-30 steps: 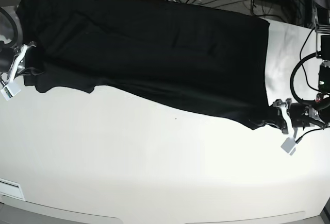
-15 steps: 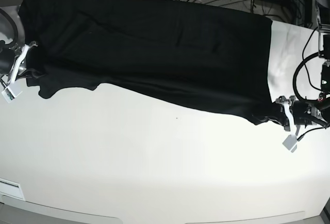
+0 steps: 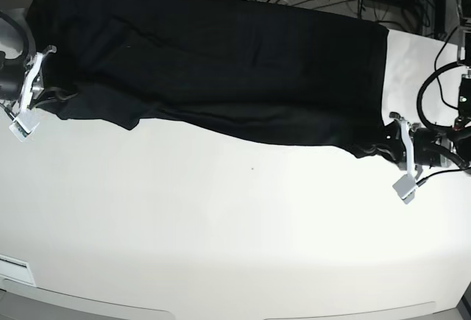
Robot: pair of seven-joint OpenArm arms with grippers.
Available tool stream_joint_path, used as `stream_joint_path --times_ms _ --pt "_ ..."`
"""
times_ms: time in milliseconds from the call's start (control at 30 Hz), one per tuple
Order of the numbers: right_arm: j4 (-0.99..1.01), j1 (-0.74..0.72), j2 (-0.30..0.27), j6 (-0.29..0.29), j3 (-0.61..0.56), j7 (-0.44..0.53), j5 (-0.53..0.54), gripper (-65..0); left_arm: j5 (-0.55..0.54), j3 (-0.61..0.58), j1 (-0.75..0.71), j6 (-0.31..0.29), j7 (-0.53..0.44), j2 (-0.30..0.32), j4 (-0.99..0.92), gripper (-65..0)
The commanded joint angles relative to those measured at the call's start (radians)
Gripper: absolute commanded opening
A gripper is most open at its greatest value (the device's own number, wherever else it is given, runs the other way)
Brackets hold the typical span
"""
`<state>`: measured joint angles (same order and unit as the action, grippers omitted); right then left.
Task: Fold the T-shirt properly
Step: 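Lift the second side edge with both grippers and fold it over, then lower the edge onto the folded shirt and open both grippers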
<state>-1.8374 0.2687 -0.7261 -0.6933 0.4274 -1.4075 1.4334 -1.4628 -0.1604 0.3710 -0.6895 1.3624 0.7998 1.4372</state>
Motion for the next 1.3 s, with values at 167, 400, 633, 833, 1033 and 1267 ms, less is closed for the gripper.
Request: stream_joint_path --times_ms 167,400,633,833,1033,1267 --pt "-0.013 -0.011 -0.025 -0.005 0.013 0.011 0.026 -65.0 -0.021 0.011 0.022 -0.009 0.004 0.064 0.015 -65.0" --pt "-0.013 -0.011 -0.026 -0.005 0.013 0.011 0.026 -65.0 -0.021 0.011 0.016 -0.009 0.003 0.067 0.015 -65.0" --pt "-0.013 0.053 -0.028 -0.005 0.013 0.011 0.014 -65.0 -0.021 0.011 -0.032 -0.009 -0.021 0.067 0.015 -65.0" --pt "-0.013 0.088 -0.028 -0.005 0.013 0.011 -0.084 -65.0 -0.021 0.011 -0.066 -0.009 -0.03 0.065 0.015 -65.0" --pt "-0.012 0.089 -0.013 -0.005 0.012 0.011 -0.159 -65.0 -0.021 0.011 -0.066 -0.009 -0.03 0.065 0.015 -65.0" --pt "-0.011 0.089 0.003 -0.005 0.012 0.017 -0.21 -65.0 -0.021 0.011 -0.066 -0.009 -0.03 0.065 0.015 -65.0"
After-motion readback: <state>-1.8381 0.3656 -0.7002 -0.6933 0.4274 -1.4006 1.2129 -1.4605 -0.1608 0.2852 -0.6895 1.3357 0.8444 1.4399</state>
